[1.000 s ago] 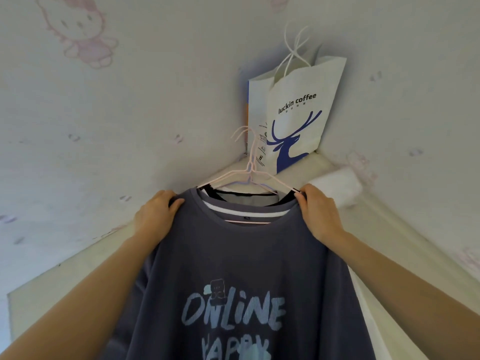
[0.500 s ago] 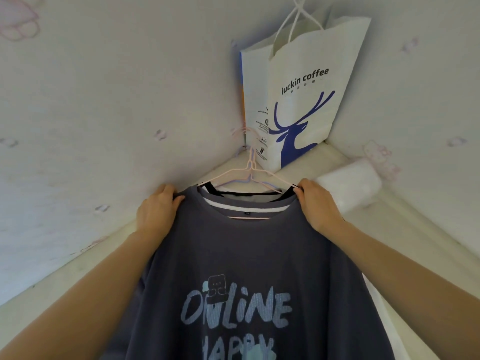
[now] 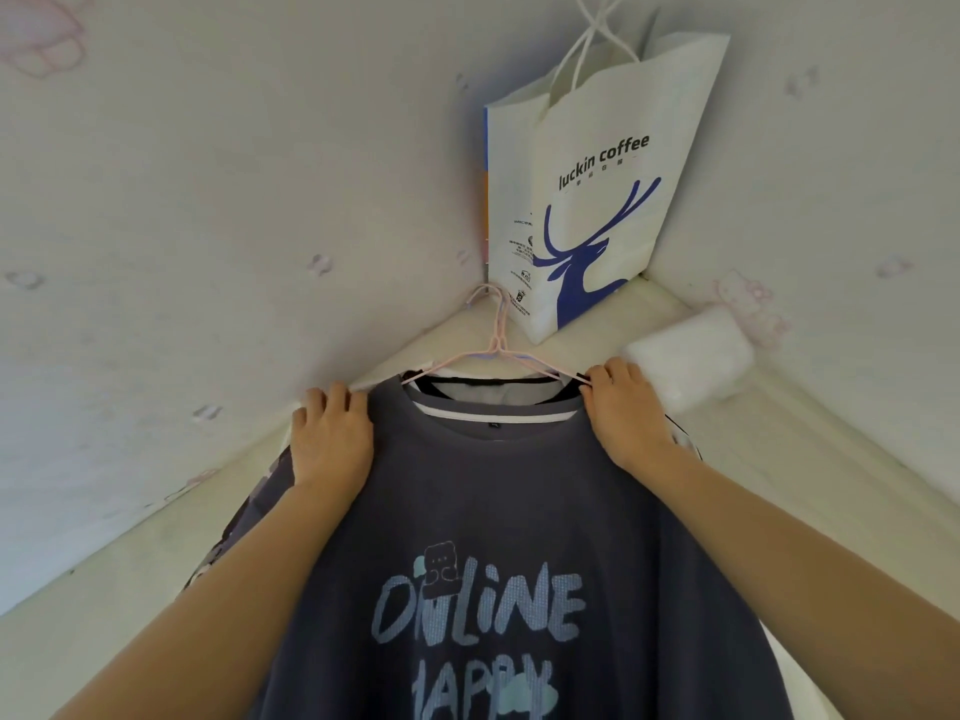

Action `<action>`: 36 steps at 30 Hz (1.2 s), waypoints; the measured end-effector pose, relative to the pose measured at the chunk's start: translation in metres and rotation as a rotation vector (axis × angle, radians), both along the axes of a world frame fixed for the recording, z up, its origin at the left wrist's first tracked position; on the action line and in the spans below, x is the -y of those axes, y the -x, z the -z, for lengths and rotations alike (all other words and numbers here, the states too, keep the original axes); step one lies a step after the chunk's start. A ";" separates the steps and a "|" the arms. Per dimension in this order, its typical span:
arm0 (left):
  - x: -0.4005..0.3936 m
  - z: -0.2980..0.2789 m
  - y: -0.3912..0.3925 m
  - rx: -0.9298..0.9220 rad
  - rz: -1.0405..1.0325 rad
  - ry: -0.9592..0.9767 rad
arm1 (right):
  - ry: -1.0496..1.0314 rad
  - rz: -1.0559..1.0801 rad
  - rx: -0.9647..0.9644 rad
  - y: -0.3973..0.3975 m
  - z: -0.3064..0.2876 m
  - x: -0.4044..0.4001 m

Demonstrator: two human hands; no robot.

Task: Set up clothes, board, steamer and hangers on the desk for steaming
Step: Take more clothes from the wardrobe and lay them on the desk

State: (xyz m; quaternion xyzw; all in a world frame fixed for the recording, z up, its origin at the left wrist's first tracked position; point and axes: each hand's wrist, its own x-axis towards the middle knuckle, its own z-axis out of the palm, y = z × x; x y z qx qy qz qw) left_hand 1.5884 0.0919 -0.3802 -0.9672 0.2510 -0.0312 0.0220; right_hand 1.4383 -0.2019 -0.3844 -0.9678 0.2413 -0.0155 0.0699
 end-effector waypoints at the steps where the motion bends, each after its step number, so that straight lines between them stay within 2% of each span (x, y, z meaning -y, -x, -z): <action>1: -0.003 0.002 0.005 0.038 0.071 -0.009 | 0.013 -0.002 -0.004 0.003 -0.002 -0.004; 4: -0.011 0.005 0.020 0.033 0.188 -0.012 | -0.007 -0.004 -0.045 0.015 -0.008 -0.022; 17: -0.069 -0.006 0.130 -0.162 0.341 -0.024 | -0.122 0.052 -0.214 0.122 -0.032 -0.131; 25: -0.145 -0.004 0.214 -0.187 0.503 -0.082 | -0.149 0.132 -0.210 0.215 -0.028 -0.235; 33: -0.194 -0.016 0.287 -0.316 0.541 0.020 | -0.156 0.224 -0.202 0.296 -0.036 -0.322; 36: -0.205 -0.024 0.307 -0.256 0.608 0.027 | -0.174 0.248 -0.213 0.324 -0.046 -0.343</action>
